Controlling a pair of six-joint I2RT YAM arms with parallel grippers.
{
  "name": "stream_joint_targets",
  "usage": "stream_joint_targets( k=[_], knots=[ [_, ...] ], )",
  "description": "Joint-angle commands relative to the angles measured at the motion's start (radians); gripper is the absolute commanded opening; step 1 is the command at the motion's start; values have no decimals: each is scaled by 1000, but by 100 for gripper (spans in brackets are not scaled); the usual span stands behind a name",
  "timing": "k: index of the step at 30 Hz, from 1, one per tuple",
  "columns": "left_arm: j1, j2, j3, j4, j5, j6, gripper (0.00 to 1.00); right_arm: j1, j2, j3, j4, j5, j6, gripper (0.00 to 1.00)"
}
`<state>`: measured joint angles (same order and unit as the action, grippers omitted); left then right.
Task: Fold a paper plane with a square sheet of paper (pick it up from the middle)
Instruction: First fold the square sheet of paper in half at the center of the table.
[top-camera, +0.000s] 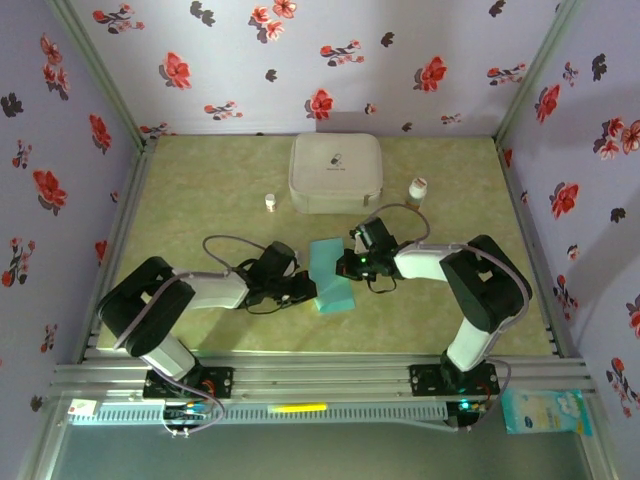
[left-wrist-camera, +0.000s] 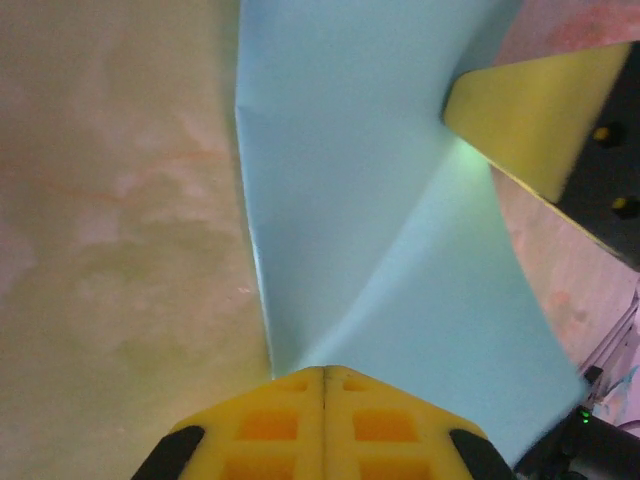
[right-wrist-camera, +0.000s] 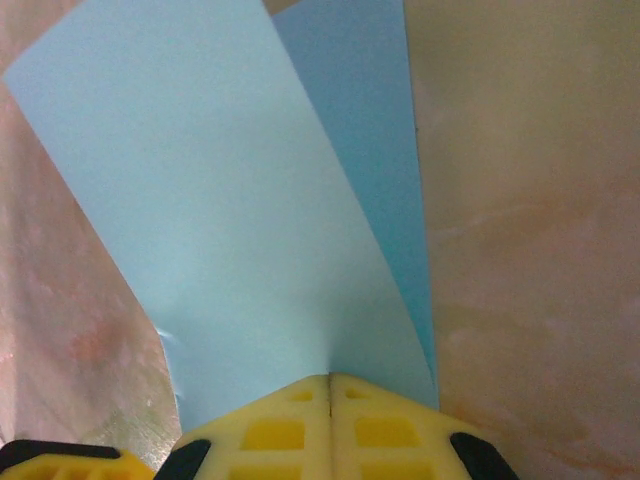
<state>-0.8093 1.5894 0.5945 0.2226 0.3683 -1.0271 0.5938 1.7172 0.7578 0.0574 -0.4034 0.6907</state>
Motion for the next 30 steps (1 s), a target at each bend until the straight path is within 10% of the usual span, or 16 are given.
stream_joint_targets(
  k=[1, 30],
  knots=[
    [-21, -42, 27, -10, -25, -13, 7, -8, 29, -53, -180, 112, 1, 0],
    [-105, -15, -97, 86, -13, -64, 9, -8, 42, -61, -171, 112, -3, 0]
  ],
)
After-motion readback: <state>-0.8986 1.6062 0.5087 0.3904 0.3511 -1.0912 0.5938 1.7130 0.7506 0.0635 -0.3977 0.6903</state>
